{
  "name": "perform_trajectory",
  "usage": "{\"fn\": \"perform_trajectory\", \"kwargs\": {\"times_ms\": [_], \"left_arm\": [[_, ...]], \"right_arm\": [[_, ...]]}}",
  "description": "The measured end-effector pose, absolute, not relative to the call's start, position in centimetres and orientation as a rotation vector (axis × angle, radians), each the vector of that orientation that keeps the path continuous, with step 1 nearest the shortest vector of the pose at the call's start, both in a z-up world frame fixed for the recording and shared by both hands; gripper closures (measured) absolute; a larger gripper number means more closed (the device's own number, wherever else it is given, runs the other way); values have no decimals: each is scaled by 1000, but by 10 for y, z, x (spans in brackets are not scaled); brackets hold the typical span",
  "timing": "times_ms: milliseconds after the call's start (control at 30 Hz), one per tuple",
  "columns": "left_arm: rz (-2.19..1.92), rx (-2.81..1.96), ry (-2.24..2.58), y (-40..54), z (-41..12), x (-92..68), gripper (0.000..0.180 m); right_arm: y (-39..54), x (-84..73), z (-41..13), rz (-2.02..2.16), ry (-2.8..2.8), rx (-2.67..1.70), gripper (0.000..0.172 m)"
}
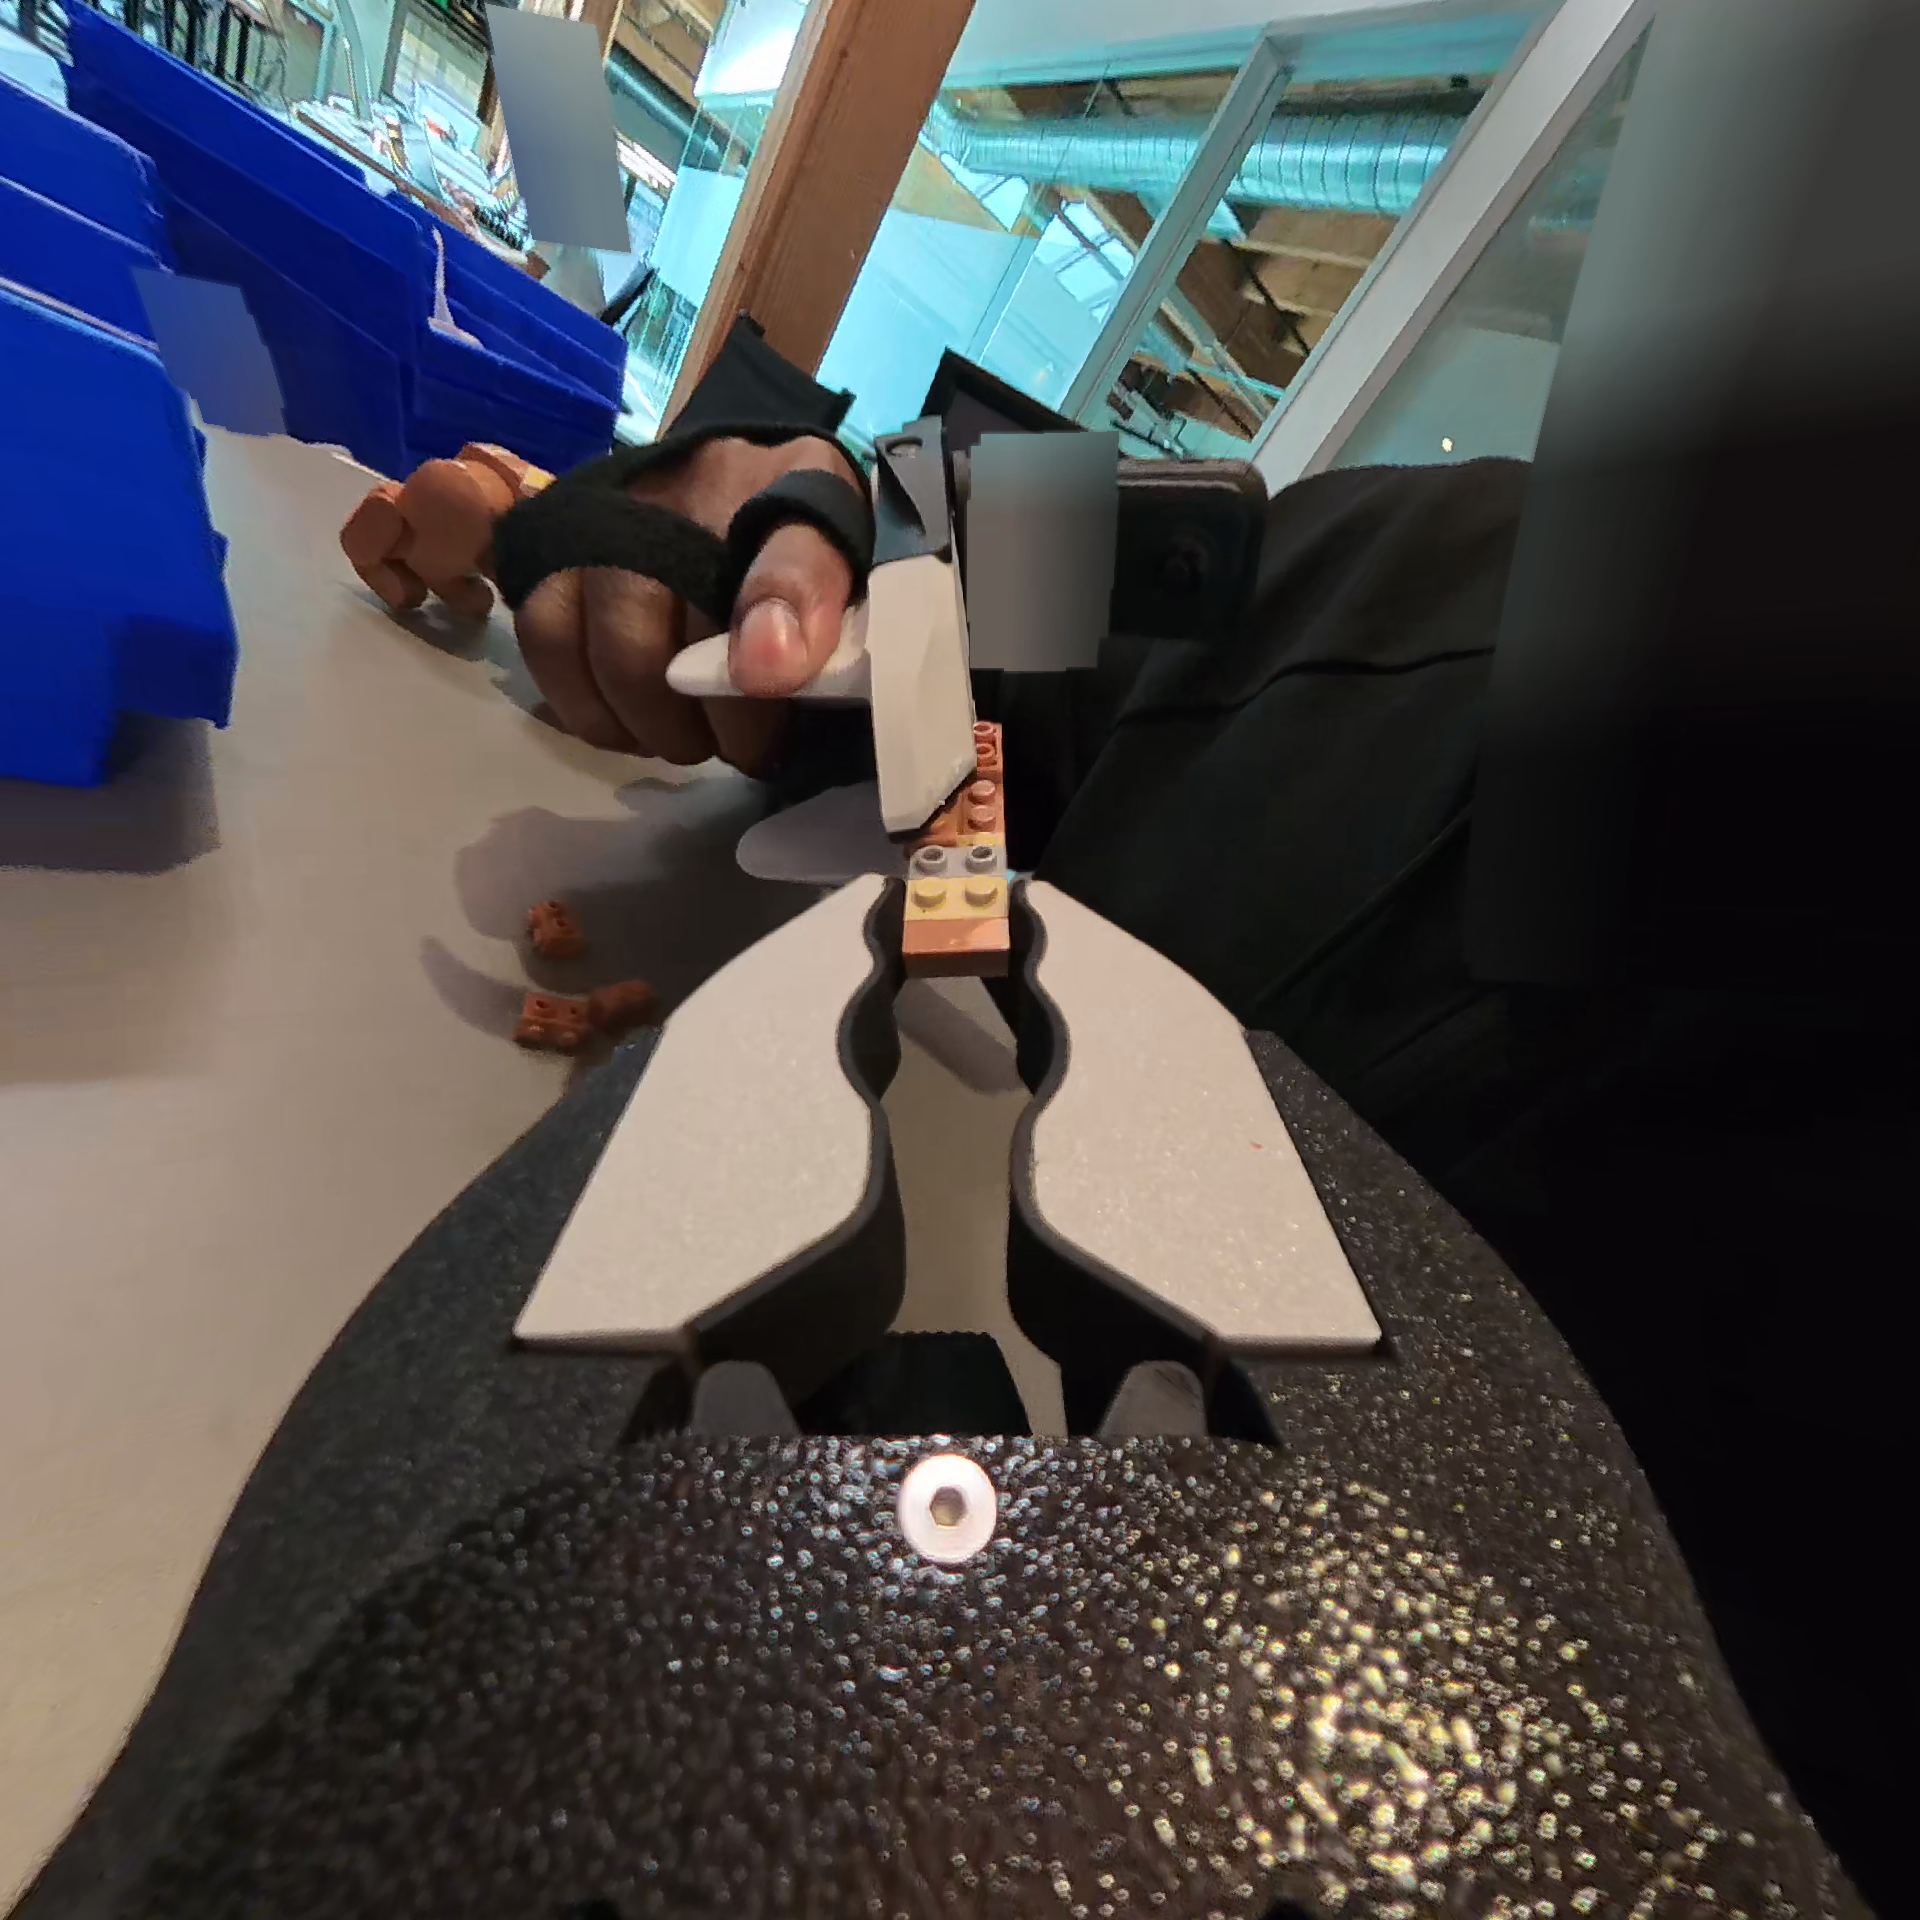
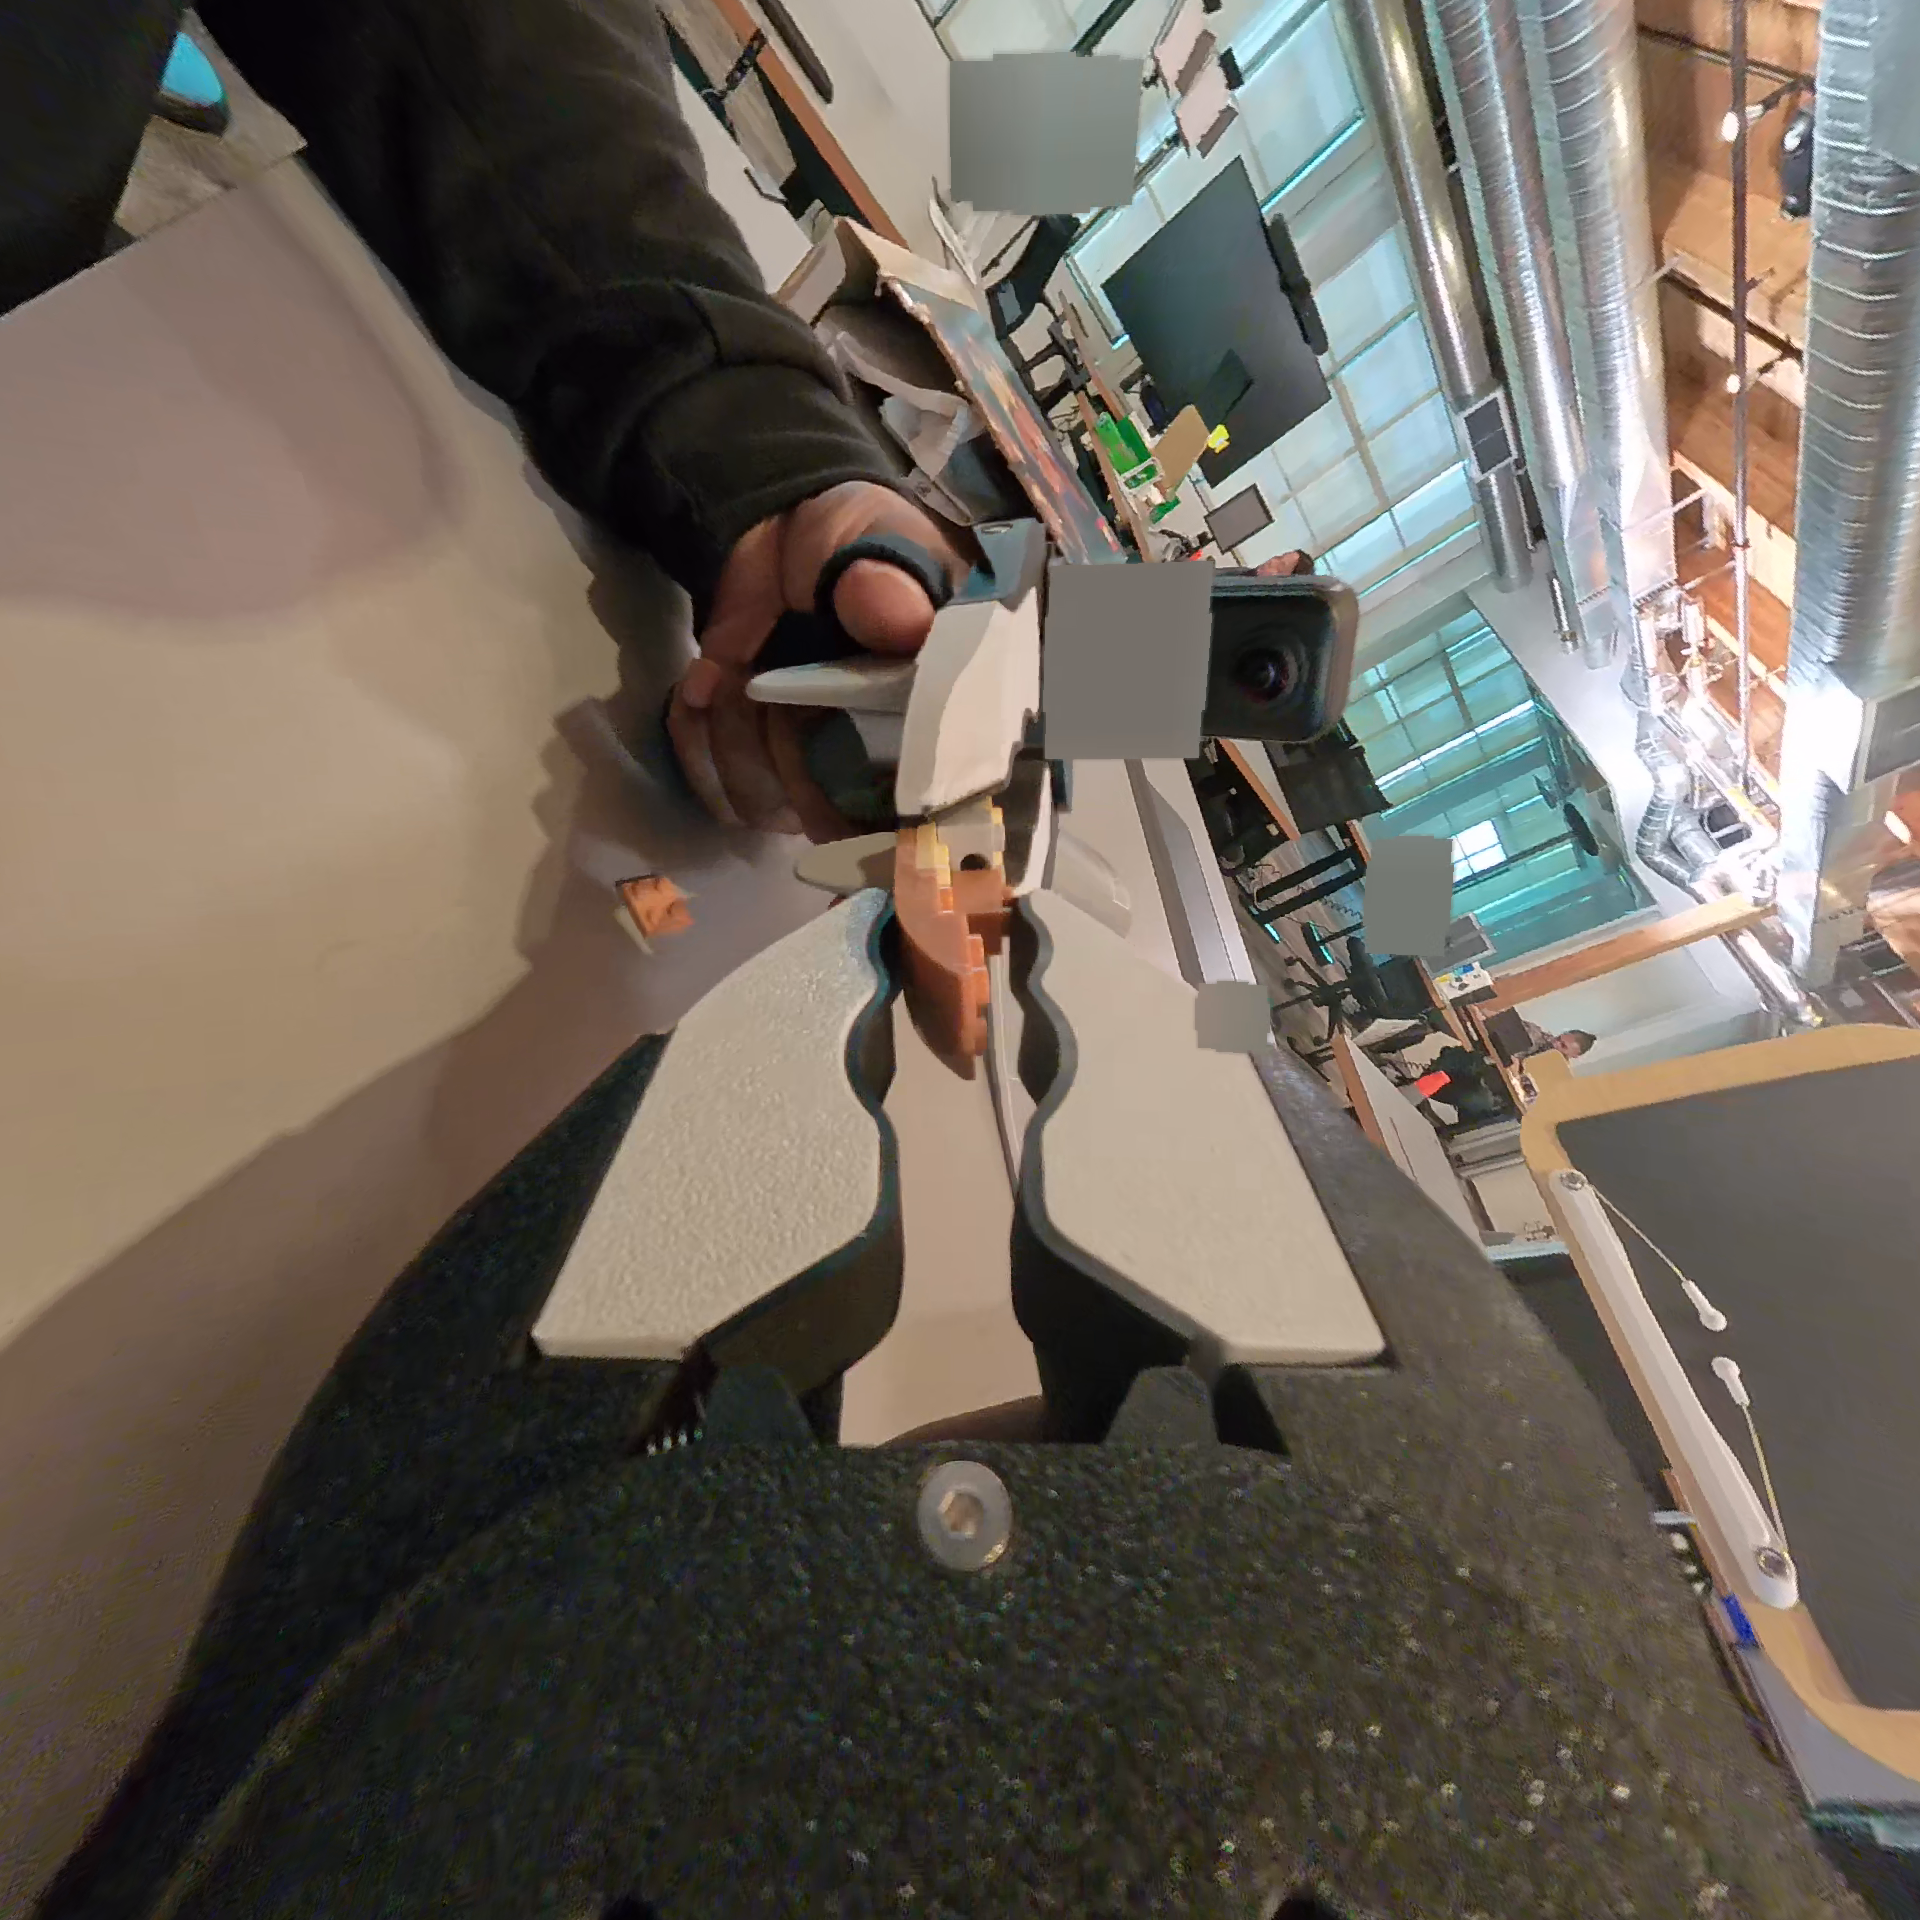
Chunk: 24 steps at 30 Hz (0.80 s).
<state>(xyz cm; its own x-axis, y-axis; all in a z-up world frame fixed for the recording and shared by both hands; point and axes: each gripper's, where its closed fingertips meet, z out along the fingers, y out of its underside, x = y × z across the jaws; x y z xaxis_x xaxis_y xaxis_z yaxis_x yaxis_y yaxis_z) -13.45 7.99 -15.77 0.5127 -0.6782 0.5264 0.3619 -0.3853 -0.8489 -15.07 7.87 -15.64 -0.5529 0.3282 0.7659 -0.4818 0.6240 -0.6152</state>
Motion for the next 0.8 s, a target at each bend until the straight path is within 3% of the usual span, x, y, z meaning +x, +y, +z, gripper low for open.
{"fn": "perform_trajectory", "kwargs": {"times_ms": [100, 233, 433, 800], "left_arm": [[-1147, -1590, 238, 82, -154, -138, 152], [-1144, -1591, 224, 83, -155, -138, 150], [-1140, -1558, 184, 87, -151, -139, 162], [-1120, -1523, 178, 89, -148, -137, 164]], "right_arm": [[84, -156, -152, 1058, -1851, 71, 152], [87, -159, -147, 1051, -1818, 48, 152], [88, -162, -142, 1040, -1767, 9, 152], [88, -159, -139, 1058, -1769, 2, 152]]}}
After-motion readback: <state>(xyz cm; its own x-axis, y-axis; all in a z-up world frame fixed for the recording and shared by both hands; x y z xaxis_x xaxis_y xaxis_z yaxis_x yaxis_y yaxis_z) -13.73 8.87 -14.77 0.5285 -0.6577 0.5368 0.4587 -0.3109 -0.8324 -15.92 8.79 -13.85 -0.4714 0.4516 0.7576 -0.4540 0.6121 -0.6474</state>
